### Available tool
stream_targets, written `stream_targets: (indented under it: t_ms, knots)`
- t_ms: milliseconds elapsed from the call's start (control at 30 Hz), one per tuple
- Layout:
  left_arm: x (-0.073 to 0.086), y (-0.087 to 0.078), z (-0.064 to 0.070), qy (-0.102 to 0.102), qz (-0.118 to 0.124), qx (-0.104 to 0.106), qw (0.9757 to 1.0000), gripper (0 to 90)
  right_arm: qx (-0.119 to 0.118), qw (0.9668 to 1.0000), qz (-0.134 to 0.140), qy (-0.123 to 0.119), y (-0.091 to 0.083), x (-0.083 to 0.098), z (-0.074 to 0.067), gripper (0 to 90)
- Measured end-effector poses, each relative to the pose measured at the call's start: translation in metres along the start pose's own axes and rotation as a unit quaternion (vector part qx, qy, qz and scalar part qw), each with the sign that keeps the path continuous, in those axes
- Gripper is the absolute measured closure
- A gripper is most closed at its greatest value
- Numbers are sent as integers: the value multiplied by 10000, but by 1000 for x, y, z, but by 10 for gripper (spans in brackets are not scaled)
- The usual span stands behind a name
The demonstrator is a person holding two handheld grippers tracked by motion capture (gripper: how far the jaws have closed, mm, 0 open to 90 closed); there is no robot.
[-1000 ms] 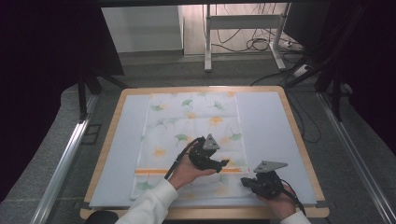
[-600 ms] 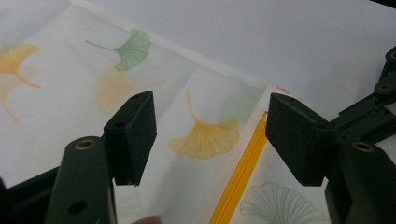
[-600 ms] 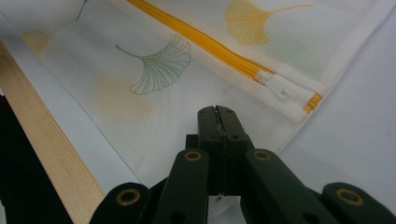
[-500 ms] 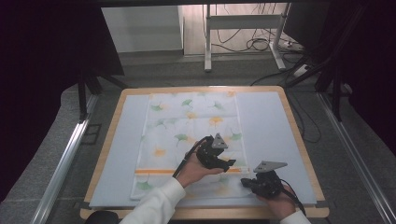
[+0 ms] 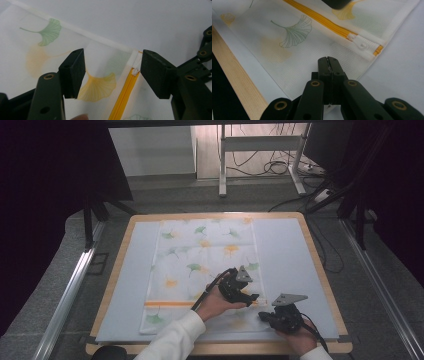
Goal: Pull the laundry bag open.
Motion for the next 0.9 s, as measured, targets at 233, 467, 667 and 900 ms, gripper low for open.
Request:
stream_targets:
  t_ms: [233, 467, 667, 900]
  knots:
    - [5, 16, 7, 177, -199, 172, 9995, 376, 13, 10000, 27, 2, -1, 1, 0, 894]
    - [5, 22, 12, 320, -269, 227, 9989, 400, -4, 10000, 17, 13, -1, 1, 0, 894]
    - [8, 26, 15, 291, -297, 313, 9986, 448, -1, 10000, 7, 5, -1, 1, 0, 894]
    - [9, 31, 16, 228, -377, 471, 9979, 572, -18, 10000, 6, 28, -1, 1, 0, 894]
Point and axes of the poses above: each handheld gripper's, and its own axes: y roughly forward along the jaws, x roughly out of its underside, z roughly to its right, the point moved 3 cm from there along y, roughly forward along the jaws, and after that the axes turned 14 degrees about z, right-handed, at the moved point
